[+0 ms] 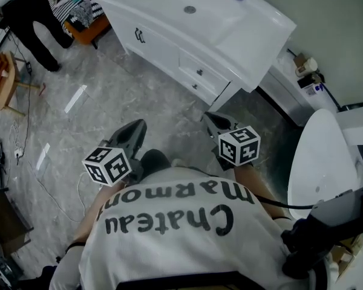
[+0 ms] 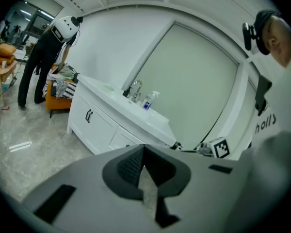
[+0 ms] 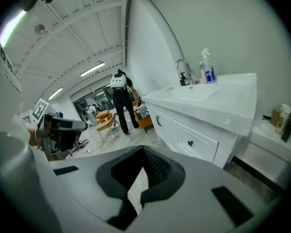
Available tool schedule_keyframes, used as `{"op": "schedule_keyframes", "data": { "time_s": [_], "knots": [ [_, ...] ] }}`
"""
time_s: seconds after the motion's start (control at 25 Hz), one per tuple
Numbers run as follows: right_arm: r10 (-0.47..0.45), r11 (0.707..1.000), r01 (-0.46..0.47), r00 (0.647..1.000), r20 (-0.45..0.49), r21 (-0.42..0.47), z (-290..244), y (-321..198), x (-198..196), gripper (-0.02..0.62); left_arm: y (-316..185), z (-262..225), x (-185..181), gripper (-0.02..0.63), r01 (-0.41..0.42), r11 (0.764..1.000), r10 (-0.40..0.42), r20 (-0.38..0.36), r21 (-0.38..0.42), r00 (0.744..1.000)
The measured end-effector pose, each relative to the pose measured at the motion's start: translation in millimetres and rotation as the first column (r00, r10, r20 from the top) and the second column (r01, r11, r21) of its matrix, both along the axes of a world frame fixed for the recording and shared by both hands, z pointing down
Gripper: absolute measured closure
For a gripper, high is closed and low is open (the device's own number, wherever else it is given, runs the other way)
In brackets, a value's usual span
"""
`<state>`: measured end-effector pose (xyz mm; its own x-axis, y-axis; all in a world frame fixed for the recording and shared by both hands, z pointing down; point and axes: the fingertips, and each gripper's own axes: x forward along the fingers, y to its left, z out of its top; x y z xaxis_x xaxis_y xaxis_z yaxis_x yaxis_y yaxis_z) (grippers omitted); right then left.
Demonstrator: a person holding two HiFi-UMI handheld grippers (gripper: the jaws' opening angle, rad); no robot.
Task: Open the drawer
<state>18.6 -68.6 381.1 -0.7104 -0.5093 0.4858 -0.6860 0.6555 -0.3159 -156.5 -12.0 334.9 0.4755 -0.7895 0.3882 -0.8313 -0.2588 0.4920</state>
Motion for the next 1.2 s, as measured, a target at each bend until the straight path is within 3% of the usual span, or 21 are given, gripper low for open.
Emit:
{"op": "schedule_keyframes", "data": {
  "time_s": [0.2,0.44,0.6,0.76,1.0,1.2],
  "knots": [
    [0.012,1.0,-0.012,1.0,0.005,-0.016,9,-3,-3,0.592,-1,-5,-3,0.598,-0.02,0.999,0.019,0.027,0.024,0.999],
    [0.045,0.998,-0.044,0.999,0.01,-0.043,17,-16,-13,0.592,-18,5,-20,0.598,0.001,1.0,-0.001,-0.007,0.005,1.0],
    [0.071,0.997,-0.072,0.997,-0.017,-0.043,19,-37,-19,0.592,-44,9,-27,0.598,-0.043,0.999,0.043,-0.001,-0.001,0.999],
    [0.14,0.988,-0.141,0.99,-0.019,-0.065,20,-58,-23,0.592,-78,9,-25,0.598,-0.136,0.991,0.135,-0.039,-0.006,0.99],
    [0.255,0.961,-0.256,0.967,-0.023,-0.106,33,-87,-24,0.592,-134,21,-13,0.598,-0.309,0.951,0.309,-0.006,-0.017,0.951],
    [0.402,0.9,-0.401,0.915,-0.026,-0.174,47,-97,-23,0.592,-173,37,6,0.598,-0.473,0.88,0.474,0.002,-0.043,0.881]
  ]
}}
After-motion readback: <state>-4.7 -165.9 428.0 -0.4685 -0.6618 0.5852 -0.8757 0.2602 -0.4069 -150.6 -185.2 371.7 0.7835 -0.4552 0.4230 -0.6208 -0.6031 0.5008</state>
